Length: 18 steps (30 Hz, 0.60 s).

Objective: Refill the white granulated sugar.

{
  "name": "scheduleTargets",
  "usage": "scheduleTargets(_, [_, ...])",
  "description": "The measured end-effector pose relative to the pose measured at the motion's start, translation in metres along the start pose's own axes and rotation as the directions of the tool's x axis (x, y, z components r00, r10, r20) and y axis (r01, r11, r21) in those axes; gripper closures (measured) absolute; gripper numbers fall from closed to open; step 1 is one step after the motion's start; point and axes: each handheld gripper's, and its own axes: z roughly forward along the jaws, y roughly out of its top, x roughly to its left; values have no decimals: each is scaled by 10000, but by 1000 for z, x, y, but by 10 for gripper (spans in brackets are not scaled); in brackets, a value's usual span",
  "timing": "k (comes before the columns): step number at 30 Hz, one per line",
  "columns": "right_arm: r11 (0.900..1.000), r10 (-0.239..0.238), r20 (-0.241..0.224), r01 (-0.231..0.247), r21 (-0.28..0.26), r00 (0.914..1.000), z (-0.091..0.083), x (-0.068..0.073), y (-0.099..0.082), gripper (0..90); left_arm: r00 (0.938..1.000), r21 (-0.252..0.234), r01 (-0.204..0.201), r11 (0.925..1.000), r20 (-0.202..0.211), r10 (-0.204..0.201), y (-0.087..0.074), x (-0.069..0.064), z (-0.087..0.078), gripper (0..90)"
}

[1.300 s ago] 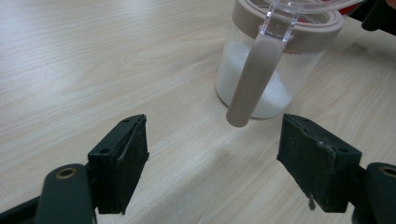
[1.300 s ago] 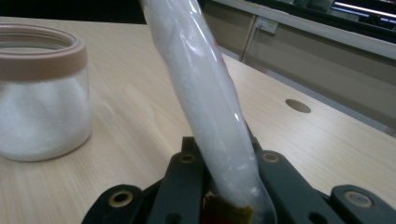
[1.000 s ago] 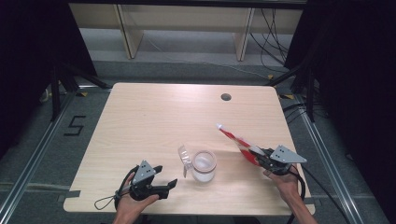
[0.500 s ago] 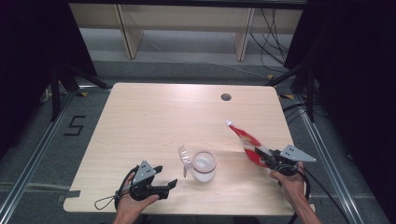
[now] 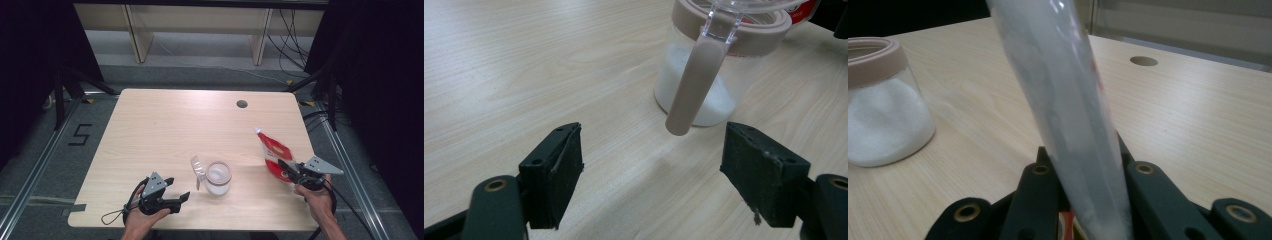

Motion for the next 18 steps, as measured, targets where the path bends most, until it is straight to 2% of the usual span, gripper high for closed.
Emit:
scheduleTargets(2, [9999,-128,-43,128,-97,9999,-1,-1,0,811,10000,27,-52,10000,-22,52,0,0,0,239])
scheduleTargets(4, [9998,144,100,-145,99,9998,-3,1,0,809,9999,16,-125,9999,-16,125,0,0,-1,239])
scheduleTargets(5, [9999,101,215,-100,-62,9997,-2,2,0,809,9999,9,-115,9999,-18,115,0,1,0,239])
scheduleTargets(7, [9998,-201,110,201,5,9997,-3,-1,0,807,10000,-1,8,10000,-36,-8,0,0,0,239])
scheduleTargets(10, [9997,255,156,-256,41,9996,-4,1,-1,805,9999,14,-112,9999,-11,112,0,0,-1,239])
scheduleTargets(12, [9994,311,162,-313,137,9994,-5,1,-1,802,9999,25,-90,10000,-79,91,0,0,-1,239])
scheduleTargets(13, [9999,138,138,-138,4,9998,-5,-2,-1,799,9999,10,-77,10000,-73,77,0,0,-1,239])
scheduleTargets(14, [9993,361,232,-363,64,9991,-6,-1,-2,795,9999,7,-76,10000,-74,76,0,0,-1,239])
scheduleTargets(15, [9998,198,95,-198,37,9998,-6,-5,-3,792,9999,9,-79,10000,-77,79,0,0,-1,239])
scheduleTargets(16, [9982,584,110,-585,94,9982,-7,-2,-4,791,9999,11,-83,10000,-77,83,0,0,-1,239])
scheduleTargets(17, [9987,488,277,-491,129,9984,-7,-3,-4,791,9999,13,-83,10000,-76,83,0,0,-1,239])
scheduleTargets(18, [9996,282,226,-281,-42,9993,-6,-6,-6,791,9999,8,-92,10000,-42,92,0,0,-1,239])
